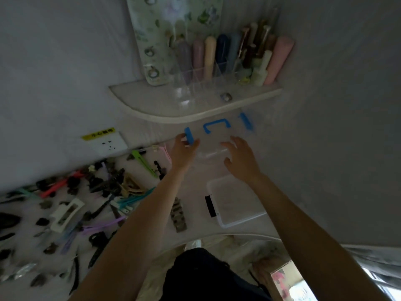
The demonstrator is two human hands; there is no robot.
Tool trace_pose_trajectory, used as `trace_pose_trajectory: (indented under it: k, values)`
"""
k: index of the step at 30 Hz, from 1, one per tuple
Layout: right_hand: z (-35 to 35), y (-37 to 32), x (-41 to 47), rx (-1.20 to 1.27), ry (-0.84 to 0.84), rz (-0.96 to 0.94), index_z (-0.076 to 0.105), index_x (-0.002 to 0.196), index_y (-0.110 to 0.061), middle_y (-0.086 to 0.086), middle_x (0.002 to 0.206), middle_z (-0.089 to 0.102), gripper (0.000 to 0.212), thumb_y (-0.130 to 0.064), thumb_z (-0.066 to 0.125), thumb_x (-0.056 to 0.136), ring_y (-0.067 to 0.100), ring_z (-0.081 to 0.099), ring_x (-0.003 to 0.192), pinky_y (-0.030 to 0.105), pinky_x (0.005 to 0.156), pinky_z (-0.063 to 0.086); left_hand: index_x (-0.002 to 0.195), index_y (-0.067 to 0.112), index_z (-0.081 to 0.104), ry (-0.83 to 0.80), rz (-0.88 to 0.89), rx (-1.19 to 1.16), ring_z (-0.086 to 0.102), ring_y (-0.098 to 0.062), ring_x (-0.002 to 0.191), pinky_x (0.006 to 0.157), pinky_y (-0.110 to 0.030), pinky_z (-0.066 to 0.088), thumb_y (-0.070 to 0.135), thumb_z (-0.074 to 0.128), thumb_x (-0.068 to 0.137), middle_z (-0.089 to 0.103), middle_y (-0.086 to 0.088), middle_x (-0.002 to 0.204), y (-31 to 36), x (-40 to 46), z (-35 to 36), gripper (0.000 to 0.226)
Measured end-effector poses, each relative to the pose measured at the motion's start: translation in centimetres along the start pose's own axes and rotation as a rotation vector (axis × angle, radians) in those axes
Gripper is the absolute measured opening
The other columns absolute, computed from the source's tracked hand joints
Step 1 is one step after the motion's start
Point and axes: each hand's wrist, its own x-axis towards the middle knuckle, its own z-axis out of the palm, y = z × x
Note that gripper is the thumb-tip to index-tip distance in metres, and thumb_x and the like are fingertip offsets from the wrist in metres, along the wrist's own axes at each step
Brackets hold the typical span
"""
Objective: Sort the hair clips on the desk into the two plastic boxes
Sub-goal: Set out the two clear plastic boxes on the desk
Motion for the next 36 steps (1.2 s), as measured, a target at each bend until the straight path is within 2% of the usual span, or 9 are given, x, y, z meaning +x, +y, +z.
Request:
trace_pose_trajectory:
  k: [2, 5, 9, 11, 14, 18, 22, 29, 36]
  values:
    - [0.0, 0.2, -0.5, 0.012, 0.2, 0.002, 0.057, 0.121, -0.016, 0.015, 0.137, 0.049, 0.036, -0.017, 0.055, 0.085, 0.033, 0.045, 0.124, 0.044, 0.101, 0.034, 0.124, 0.007, 0.045, -0.021, 0.005, 0.034, 0.063, -0.016, 0.076, 0.078, -0.038, 0.057, 0.023, 0.068, 0.083, 0.063, -0.01, 0.109, -0.5, 0.4, -1.0, 0.05]
    - [-1.1, 1.1, 0.1, 0.037, 0.391, 0.253, 0.056, 0.119, -0.011, 0.017, 0.125, 0.055, 0.034, -0.024, 0.055, 0.088, 0.036, 0.052, 0.111, 0.042, 0.092, 0.04, 0.12, 0.01, 0.049, -0.065, -0.027, 0.071, 0.063, -0.014, 0.071, 0.077, -0.038, 0.056, 0.024, 0.069, 0.082, 0.063, -0.003, 0.096, -1.2, 1.1, -3.6, 0.045]
    - [-1.2, 0.9, 1.2, 0.33, 0.233, 0.459, 0.049, 0.121, -0.007, 0.016, 0.112, 0.063, 0.034, -0.025, 0.055, 0.092, 0.031, 0.06, 0.099, 0.033, 0.079, 0.044, 0.114, 0.012, 0.051, -0.125, -0.034, 0.05, 0.061, -0.011, 0.073, 0.07, -0.027, 0.056, 0.019, 0.064, 0.087, 0.061, 0.001, 0.091, -1.9, 0.7, -6.2, 0.031]
    - [-0.8, 0.7, 1.3, 0.293, 0.204, 0.447, 0.05, 0.121, -0.007, 0.018, 0.107, 0.065, 0.03, -0.02, 0.049, 0.095, 0.031, 0.062, 0.093, 0.03, 0.072, 0.043, 0.113, 0.013, 0.052, -0.124, -0.041, -0.004, 0.06, -0.01, 0.074, 0.064, -0.018, 0.054, 0.016, 0.061, 0.089, 0.059, 0.004, 0.088, -2.1, 0.0, -6.8, 0.025]
    - [-0.4, 0.6, 1.0, 0.175, 0.153, 0.447, 0.045, 0.13, -0.008, 0.022, 0.11, 0.064, 0.034, -0.01, 0.041, 0.096, 0.034, 0.061, 0.093, 0.029, 0.071, 0.042, 0.114, 0.012, 0.055, -0.11, -0.119, -0.144, 0.062, -0.016, 0.08, 0.074, -0.028, 0.055, 0.016, 0.061, 0.089, 0.061, 0.001, 0.089, -2.8, -0.6, -7.8, 0.026]
    - [0.0, -0.9, -0.6, 0.133, 0.238, 0.121, 0.052, 0.125, -0.012, 0.017, 0.121, 0.059, 0.035, -0.02, 0.054, 0.091, 0.034, 0.055, 0.107, 0.039, 0.093, 0.041, 0.114, 0.013, 0.055, -0.128, -0.198, -0.271, 0.064, -0.015, 0.081, 0.079, -0.031, 0.055, 0.013, 0.065, 0.085, 0.064, 0.001, 0.09, -3.3, -1.4, -8.2, 0.03]
    - [1.2, -3.7, -2.2, -0.025, 0.045, -0.264, 0.062, 0.11, -0.018, 0.008, 0.11, 0.061, 0.036, -0.028, 0.069, 0.077, 0.028, 0.051, 0.105, 0.033, 0.084, 0.034, 0.117, 0.012, 0.054, -0.127, -0.225, -0.312, 0.063, -0.014, 0.082, 0.08, -0.03, 0.054, 0.013, 0.066, 0.084, 0.064, 0.0, 0.09, -3.1, -1.9, -8.1, 0.035]
    - [0.5, -3.3, -1.6, -0.057, 0.079, -0.361, 0.062, 0.097, -0.015, 0.006, 0.098, 0.062, 0.019, -0.02, 0.063, 0.078, 0.028, 0.056, 0.089, 0.035, 0.074, 0.037, 0.102, 0.013, 0.058, -0.108, -0.137, -0.327, 0.059, -0.006, 0.055, 0.051, -0.015, 0.049, 0.013, 0.059, 0.09, 0.062, 0.0, 0.074, -2.5, -3.1, -7.8, 0.012]
    - [-3.0, -1.4, -1.4, 0.136, 0.088, -0.403, 0.064, 0.098, -0.013, 0.003, 0.1, 0.063, 0.02, -0.023, 0.065, 0.08, 0.014, 0.049, 0.089, 0.022, 0.079, 0.033, 0.121, 0.01, 0.053, -0.174, -0.054, -0.367, 0.064, -0.006, 0.059, 0.056, -0.017, 0.051, 0.004, 0.052, 0.092, 0.071, 0.0, 0.076, -2.7, -3.7, -7.3, 0.03]
